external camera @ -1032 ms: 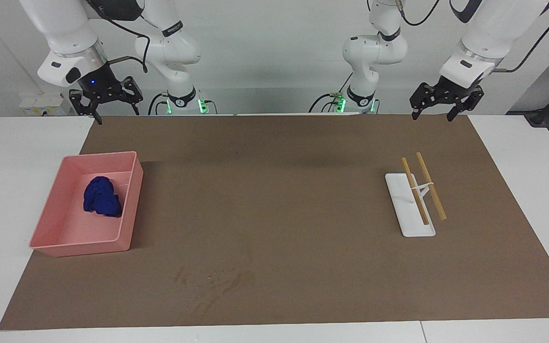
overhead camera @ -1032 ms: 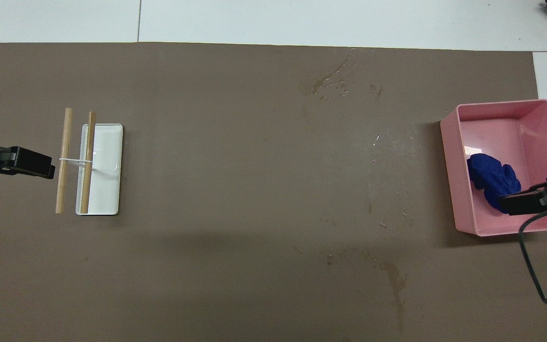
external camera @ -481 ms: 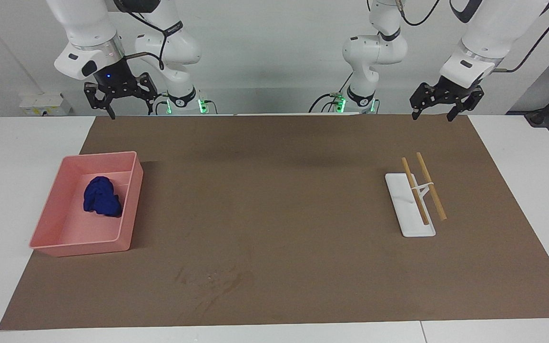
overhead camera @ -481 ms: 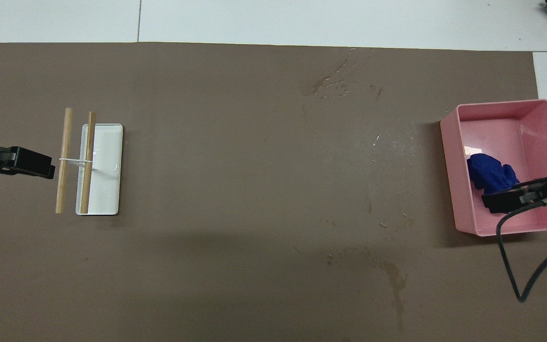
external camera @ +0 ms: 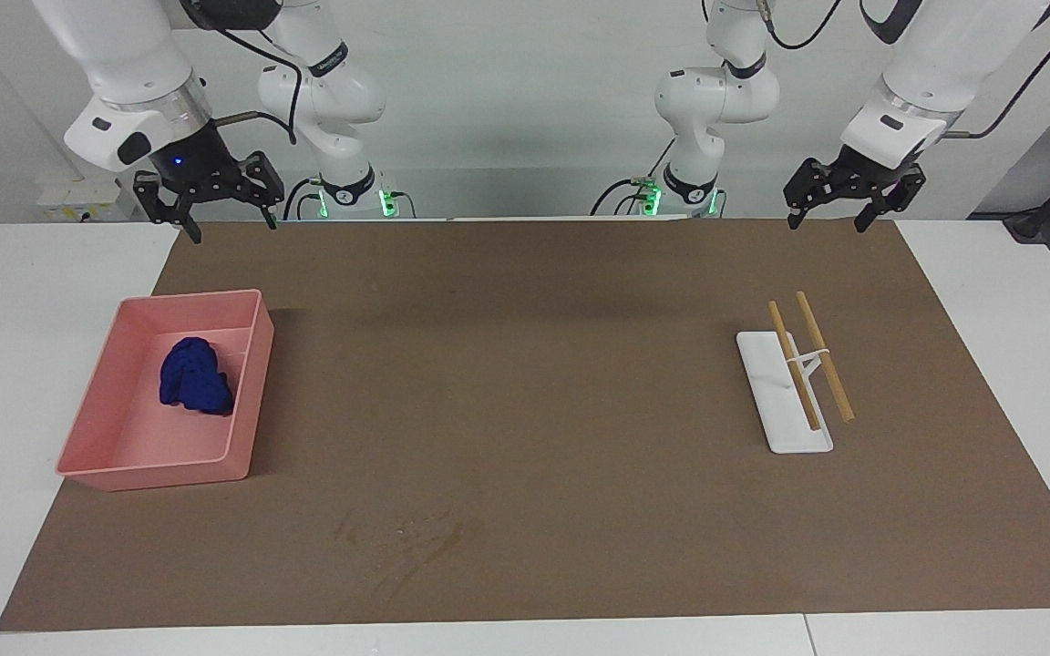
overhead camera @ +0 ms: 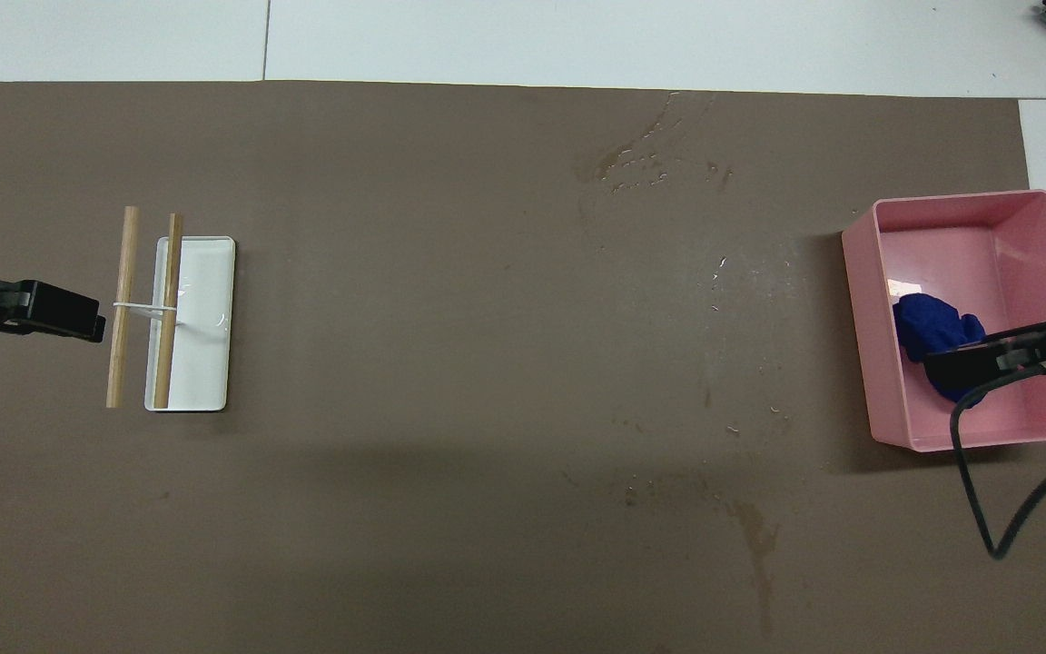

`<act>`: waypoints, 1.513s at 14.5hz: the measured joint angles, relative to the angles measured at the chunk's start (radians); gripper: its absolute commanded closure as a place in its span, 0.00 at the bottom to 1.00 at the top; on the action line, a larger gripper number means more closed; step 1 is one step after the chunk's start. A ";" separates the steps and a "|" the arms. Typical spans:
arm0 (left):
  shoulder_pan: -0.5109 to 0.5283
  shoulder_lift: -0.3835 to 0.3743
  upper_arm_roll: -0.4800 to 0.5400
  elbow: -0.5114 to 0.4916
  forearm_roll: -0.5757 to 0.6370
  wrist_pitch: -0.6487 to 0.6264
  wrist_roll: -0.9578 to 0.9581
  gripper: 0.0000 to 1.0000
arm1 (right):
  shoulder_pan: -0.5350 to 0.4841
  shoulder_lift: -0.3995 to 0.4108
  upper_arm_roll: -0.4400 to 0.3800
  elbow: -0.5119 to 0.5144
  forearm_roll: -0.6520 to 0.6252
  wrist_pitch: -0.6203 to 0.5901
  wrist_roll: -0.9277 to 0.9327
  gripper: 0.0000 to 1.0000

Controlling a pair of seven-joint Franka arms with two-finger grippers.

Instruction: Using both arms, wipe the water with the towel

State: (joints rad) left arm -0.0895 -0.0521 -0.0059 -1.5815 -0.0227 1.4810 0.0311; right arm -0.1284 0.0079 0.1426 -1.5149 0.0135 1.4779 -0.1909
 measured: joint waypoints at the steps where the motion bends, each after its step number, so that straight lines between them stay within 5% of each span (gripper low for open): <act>1: 0.000 0.000 0.000 0.000 0.000 0.000 0.000 0.00 | 0.000 0.019 -0.002 0.017 0.000 -0.006 0.004 0.00; 13: 0.000 0.000 0.000 0.000 0.000 0.000 0.000 0.00 | 0.009 0.026 -0.007 0.042 0.001 -0.011 0.067 0.00; 17: 0.000 0.000 0.000 0.000 0.000 0.000 0.000 0.00 | 0.105 0.025 -0.108 0.043 0.001 -0.011 0.068 0.00; 22: 0.000 0.000 0.000 0.000 0.000 0.000 0.000 0.00 | 0.110 0.026 -0.124 0.042 0.001 -0.011 0.068 0.00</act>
State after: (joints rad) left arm -0.0894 -0.0521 -0.0062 -1.5815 -0.0227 1.4810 0.0309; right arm -0.0185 0.0336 0.0189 -1.4725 0.0146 1.4672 -0.1233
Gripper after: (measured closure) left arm 0.000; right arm 0.000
